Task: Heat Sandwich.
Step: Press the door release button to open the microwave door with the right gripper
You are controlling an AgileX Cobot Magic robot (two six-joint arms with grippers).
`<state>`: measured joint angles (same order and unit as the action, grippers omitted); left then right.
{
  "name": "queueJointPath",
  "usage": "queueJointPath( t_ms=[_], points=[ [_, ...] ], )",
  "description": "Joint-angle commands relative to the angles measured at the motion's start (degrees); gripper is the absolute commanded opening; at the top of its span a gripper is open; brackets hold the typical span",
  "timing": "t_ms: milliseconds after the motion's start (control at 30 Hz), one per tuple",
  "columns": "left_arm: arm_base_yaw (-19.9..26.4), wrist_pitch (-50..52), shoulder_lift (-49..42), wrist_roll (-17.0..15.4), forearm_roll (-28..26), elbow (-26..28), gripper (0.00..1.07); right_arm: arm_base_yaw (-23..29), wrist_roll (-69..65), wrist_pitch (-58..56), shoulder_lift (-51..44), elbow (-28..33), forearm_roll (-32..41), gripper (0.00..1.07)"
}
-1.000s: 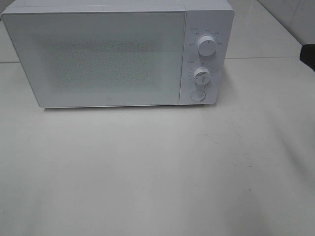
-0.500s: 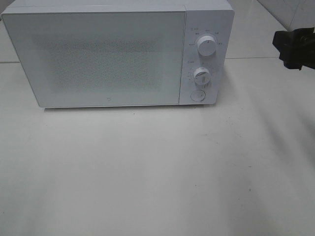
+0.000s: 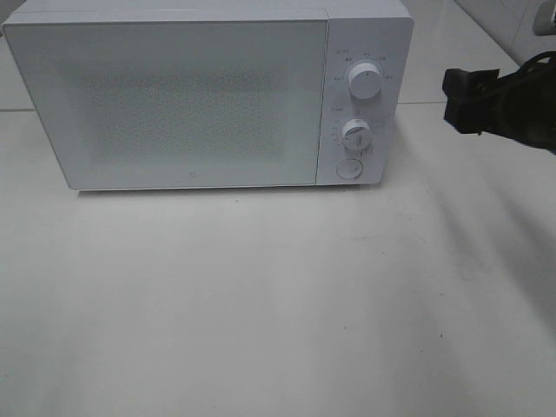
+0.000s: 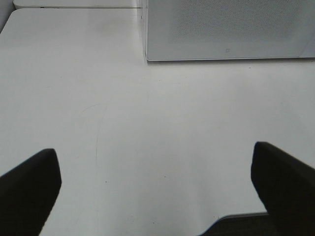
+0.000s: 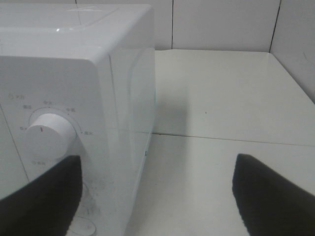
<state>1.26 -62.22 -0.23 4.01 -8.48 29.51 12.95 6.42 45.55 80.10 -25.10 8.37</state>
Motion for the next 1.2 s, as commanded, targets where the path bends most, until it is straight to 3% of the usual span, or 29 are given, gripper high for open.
queueJointPath(
  t_ms=[33,567,833,1200],
  points=[
    [0.1,0.6,-0.4,-0.3,-0.1,0.0,0.98,3.2,3.0,4.4,3.0,0.1,5.6,0.76],
    [0.1,0.6,-0.4,-0.3,-0.1,0.0,0.98,19.2,3.1,15.4,17.8,0.0,22.3,0.76],
    [0.1,0.6,-0.4,-0.3,-0.1,0.0,0.98,23.8,3.5,16.8,21.9,-1.3,28.2,0.76],
    [0.1,0.6,-0.4,-0.3,-0.1,0.0,0.98,27.4,5.2,16.0,25.3,-4.2,28.6,0.76]
  ],
)
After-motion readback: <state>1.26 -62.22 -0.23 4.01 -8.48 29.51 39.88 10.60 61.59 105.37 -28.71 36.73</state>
